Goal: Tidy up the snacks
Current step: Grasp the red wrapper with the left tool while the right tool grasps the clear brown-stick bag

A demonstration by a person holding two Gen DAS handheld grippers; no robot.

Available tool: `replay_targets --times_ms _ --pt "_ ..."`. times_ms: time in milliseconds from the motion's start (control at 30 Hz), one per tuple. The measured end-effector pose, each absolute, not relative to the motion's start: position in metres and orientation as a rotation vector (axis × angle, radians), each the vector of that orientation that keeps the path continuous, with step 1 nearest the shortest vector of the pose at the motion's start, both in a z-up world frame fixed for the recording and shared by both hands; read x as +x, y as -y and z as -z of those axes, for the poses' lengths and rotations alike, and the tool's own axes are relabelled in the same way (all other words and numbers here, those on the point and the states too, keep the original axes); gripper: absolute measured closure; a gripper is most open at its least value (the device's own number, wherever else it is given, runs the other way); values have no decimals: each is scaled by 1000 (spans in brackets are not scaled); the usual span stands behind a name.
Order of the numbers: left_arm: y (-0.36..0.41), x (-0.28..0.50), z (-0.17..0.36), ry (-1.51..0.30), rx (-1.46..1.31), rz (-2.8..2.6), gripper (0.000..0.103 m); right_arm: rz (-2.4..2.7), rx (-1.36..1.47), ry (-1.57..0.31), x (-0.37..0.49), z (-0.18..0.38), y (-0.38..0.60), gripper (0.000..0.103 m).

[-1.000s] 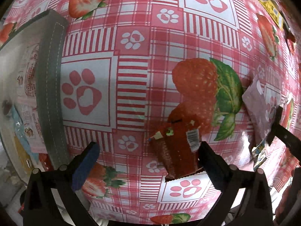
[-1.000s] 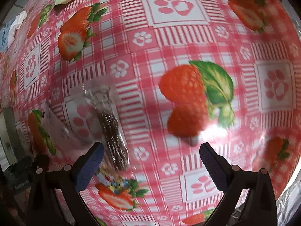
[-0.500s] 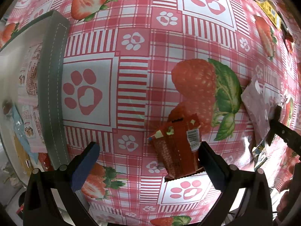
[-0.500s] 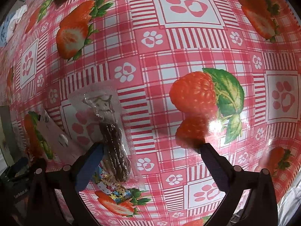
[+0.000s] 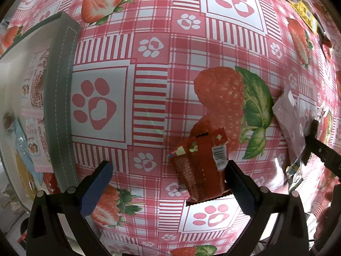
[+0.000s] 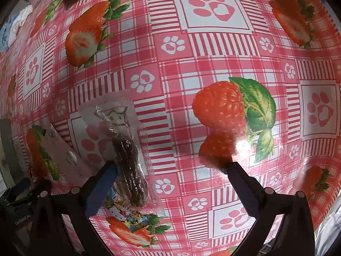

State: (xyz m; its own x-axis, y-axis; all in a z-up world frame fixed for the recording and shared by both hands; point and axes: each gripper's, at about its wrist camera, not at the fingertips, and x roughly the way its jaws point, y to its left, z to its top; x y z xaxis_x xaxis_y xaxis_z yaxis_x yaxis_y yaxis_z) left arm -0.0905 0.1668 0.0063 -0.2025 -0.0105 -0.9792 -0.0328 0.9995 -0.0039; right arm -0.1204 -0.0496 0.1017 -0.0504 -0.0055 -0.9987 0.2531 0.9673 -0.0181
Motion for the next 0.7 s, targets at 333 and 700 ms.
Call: replay_targets --times_ms 333,700 --pt "-160 -89 -8 -1790 16 7 4 146 107 -1652 -120 -99 38 1" --pt "-144 -94 -30 -1715 108 88 65 92 85 -1610 -124 -118 20 75"
